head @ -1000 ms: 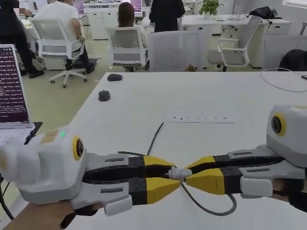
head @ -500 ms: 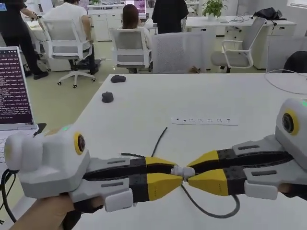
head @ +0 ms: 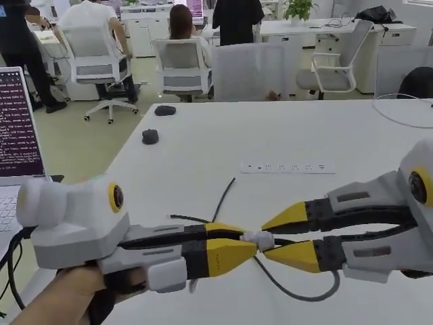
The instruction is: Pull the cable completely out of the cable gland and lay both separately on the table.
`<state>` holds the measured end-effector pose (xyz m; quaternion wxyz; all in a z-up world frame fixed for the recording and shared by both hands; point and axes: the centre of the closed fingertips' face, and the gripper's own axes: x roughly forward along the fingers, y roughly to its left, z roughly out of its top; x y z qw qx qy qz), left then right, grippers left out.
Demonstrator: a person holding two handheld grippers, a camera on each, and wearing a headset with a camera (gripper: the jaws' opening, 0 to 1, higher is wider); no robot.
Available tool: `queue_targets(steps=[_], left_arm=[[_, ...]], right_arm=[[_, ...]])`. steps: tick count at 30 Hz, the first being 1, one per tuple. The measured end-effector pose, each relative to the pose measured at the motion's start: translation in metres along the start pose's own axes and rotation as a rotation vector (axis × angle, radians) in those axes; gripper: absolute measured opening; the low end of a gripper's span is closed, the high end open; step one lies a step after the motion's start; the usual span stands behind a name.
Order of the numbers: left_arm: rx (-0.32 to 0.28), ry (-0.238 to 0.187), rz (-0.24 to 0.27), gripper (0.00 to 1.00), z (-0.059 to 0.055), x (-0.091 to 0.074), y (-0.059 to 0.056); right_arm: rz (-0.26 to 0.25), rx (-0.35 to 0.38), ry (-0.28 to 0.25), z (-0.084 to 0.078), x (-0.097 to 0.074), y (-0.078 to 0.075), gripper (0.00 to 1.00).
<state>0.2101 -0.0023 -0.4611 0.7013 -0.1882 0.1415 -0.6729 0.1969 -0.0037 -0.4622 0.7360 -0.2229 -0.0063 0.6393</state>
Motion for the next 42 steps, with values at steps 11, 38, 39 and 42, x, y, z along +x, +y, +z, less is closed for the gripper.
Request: queue_targets(steps=[11, 38, 39, 42], left_arm=[[0.172, -0.018, 0.011, 0.15, 0.008, -0.005, 0.001], [0.288, -0.040, 0.009, 0.15, 0.015, -0.003, -0.005], [0.281, -0.040, 0.008, 0.15, 0.016, -0.003, -0.005], [0.203, -0.019, 0.006, 0.15, 0.012, -0.005, -0.004]], right_arm=[[0.011, 0.400, -0.113, -0.002, -0.001, -0.013, 0.16], [0.100, 0.761, -0.302, 0.014, 0.003, -0.007, 0.11], [0.097, 0.731, -0.298, 0.015, 0.004, -0.007, 0.11], [0.097, 0.699, -0.269, 0.014, 0.006, -0.004, 0.11]])
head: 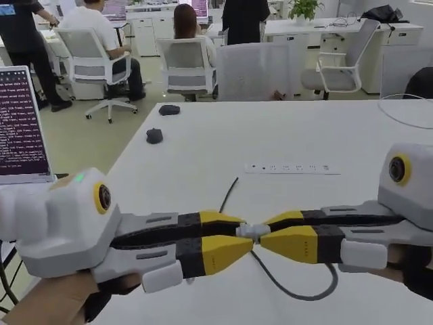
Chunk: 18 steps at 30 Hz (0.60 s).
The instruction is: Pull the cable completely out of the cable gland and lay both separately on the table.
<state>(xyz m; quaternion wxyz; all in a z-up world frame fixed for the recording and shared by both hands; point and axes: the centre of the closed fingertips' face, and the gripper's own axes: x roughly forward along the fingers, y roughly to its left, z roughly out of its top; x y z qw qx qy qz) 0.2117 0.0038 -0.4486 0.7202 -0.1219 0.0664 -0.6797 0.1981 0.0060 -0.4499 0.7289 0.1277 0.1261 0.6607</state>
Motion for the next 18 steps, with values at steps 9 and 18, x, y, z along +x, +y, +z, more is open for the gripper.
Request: queue_targets(steps=[9, 18], left_arm=[[-0.210, 0.049, -0.005, 0.15, -0.011, -0.001, 0.004], [-0.252, 0.052, 0.004, 0.15, -0.015, -0.001, 0.005]], right_arm=[[-0.021, -0.267, 0.092, -0.010, 0.001, -0.001, 0.10], [-0.021, -0.377, 0.096, -0.014, 0.001, -0.004, 0.11]])
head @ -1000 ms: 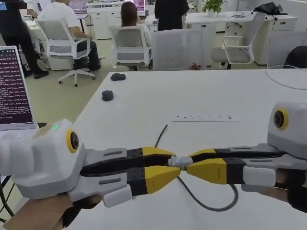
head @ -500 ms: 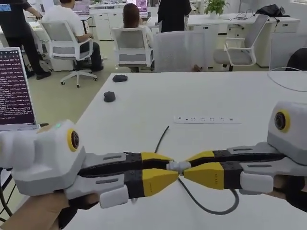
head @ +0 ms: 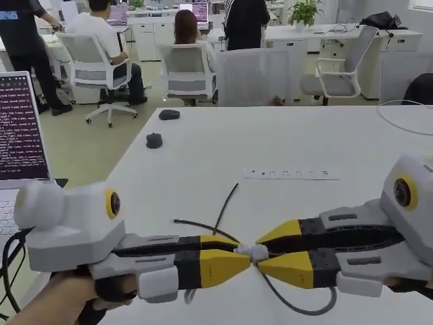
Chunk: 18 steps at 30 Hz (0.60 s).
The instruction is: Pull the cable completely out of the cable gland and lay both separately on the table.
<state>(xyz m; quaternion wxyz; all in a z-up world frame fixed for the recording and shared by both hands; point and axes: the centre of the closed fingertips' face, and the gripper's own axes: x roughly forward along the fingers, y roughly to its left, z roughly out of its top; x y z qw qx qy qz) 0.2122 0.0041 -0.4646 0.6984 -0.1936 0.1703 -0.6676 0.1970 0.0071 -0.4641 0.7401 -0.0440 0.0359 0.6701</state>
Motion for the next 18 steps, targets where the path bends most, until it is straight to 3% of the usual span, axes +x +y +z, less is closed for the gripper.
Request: queue_targets(steps=[4, 8, 11, 18], left_arm=[[0.040, -0.012, 0.008, 0.15, 0.002, -0.001, 0.000], [0.122, -0.015, 0.025, 0.15, 0.004, -0.005, -0.001], [0.196, -0.027, 0.047, 0.15, 0.008, -0.005, -0.002], [0.273, -0.012, 0.062, 0.15, 0.008, 0.000, -0.006]], right_arm=[[-0.005, 0.058, -0.036, 0.002, -0.002, -0.004, 0.12], [-0.008, 0.103, -0.051, 0.002, -0.010, -0.008, 0.13], [-0.011, 0.074, -0.037, -0.003, -0.015, -0.010, 0.06], [0.027, 0.081, -0.015, -0.004, -0.014, -0.005, 0.03]])
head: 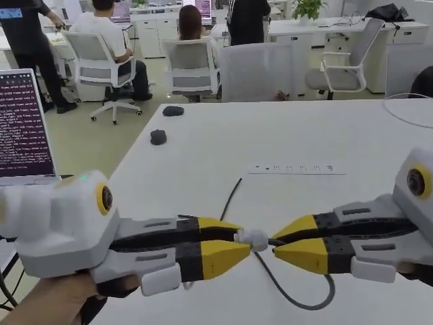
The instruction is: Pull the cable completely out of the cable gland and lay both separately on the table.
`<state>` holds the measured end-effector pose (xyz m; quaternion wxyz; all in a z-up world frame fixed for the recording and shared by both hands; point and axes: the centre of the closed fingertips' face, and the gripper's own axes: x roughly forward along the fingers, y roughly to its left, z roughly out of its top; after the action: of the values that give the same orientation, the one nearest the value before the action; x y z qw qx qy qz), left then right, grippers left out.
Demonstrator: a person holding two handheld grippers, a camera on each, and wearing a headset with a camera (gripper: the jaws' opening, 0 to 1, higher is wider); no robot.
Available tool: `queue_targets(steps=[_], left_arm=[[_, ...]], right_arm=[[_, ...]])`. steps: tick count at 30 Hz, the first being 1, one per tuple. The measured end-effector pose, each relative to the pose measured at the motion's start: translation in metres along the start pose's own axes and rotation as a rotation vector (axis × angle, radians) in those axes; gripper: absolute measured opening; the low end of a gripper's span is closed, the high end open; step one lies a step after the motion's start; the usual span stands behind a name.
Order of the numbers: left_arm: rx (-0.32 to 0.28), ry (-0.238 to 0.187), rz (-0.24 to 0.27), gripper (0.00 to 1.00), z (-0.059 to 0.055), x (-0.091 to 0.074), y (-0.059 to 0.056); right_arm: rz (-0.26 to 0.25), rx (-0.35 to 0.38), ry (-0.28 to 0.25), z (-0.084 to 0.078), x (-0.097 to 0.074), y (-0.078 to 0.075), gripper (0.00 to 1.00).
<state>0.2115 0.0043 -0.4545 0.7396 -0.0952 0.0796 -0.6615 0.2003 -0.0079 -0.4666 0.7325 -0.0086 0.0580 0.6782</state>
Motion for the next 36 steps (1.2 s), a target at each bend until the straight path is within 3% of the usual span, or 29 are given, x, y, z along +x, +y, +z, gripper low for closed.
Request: queue_targets(steps=[2, 4, 6, 9, 11, 17, 21, 23, 29, 36], left_arm=[[0.034, 0.004, 0.004, 0.16, 0.000, 0.001, 0.000], [0.119, 0.011, 0.020, 0.16, 0.001, 0.003, 0.001], [0.180, -0.005, 0.012, 0.16, 0.007, 0.005, -0.001], [0.148, -0.040, -0.005, 0.24, 0.014, 0.008, -0.001], [0.175, -0.053, 0.000, 0.31, 0.014, 0.013, 0.003], [0.147, -0.029, -0.041, 0.20, 0.006, 0.028, 0.002], [0.140, -0.026, -0.057, 0.18, 0.004, 0.031, 0.000], [0.107, -0.032, -0.059, 0.17, 0.006, 0.032, 0.000], [0.080, -0.006, -0.061, 0.16, -0.001, 0.030, 0.002], [0.113, 0.020, -0.054, 0.16, -0.006, 0.029, 0.002]], right_arm=[[0.001, 0.000, 0.001, 0.000, 0.000, 0.000, 0.03], [-0.014, -0.007, 0.001, 0.001, -0.001, -0.002, 0.03], [-0.017, -0.012, -0.034, 0.006, -0.003, -0.002, 0.02], [-0.023, 0.005, -0.077, 0.011, -0.007, -0.002, 0.02], [-0.024, 0.006, -0.081, 0.012, -0.007, -0.002, 0.02], [-0.033, -0.020, -0.078, 0.014, -0.009, -0.003, 0.02], [-0.039, -0.012, -0.073, 0.013, -0.012, -0.005, 0.02], [-0.034, -0.007, -0.067, 0.012, -0.012, -0.004, 0.02], [-0.043, -0.030, -0.032, 0.005, -0.009, -0.003, 0.03], [-0.039, -0.067, 0.010, -0.004, -0.006, -0.001, 0.02]])
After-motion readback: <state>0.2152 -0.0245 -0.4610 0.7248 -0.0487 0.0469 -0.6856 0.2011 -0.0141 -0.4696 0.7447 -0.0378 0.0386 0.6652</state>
